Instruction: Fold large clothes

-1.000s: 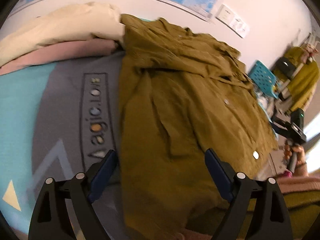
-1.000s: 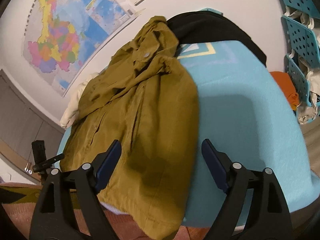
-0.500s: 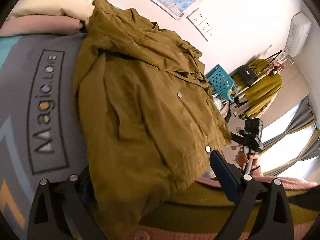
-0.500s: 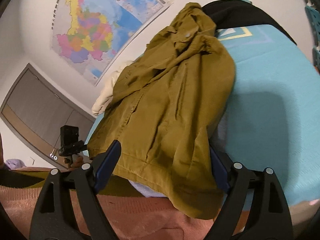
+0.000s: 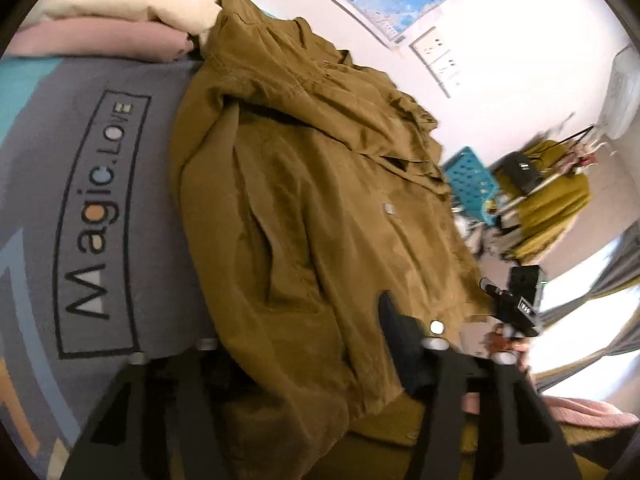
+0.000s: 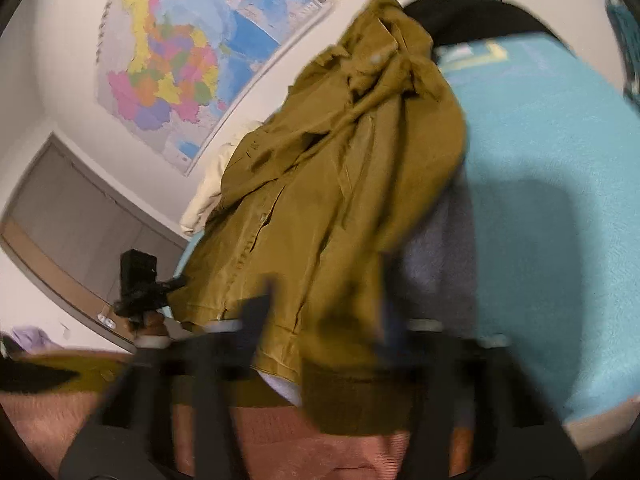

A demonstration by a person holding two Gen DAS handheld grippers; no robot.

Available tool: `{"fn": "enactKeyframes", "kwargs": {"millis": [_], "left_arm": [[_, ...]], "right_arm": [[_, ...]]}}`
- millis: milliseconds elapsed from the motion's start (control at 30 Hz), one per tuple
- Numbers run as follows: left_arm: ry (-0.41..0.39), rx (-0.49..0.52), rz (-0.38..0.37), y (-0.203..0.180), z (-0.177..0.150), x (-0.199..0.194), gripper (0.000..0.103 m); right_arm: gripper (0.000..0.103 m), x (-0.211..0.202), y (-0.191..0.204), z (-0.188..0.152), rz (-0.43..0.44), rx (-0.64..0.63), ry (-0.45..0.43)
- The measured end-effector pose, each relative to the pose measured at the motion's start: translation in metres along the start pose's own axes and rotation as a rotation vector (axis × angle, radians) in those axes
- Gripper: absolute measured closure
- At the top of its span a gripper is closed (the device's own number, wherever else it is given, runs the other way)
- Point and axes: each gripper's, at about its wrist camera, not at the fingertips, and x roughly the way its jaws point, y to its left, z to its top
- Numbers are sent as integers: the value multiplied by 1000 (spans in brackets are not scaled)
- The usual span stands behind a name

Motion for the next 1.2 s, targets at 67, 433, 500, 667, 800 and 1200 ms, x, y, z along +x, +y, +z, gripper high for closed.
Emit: {"fn": "enactKeyframes", "kwargs": {"millis": [67, 433, 500, 667, 800, 1200], "left_arm": [[7, -16, 36, 1, 2, 0, 95], [-214, 95, -26, -24, 2, -112, 97], [-189, 114, -21, -22, -5, -116, 96], [-23, 78, 36, 11, -23, -78, 95], [29, 37, 52, 31, -33, -59, 93], [68, 74, -96, 26, -40, -51, 84]], "right_arm": [[91, 1, 1, -2, 16, 10, -20], [94, -73, 108, -16, 171, -249, -208], [92, -67, 100, -25, 162, -238, -171], [77, -30, 47, -51, 178, -60, -20], [67, -14, 15, -73, 152, 43, 29], [90, -5, 17, -98, 349, 37, 6]]}}
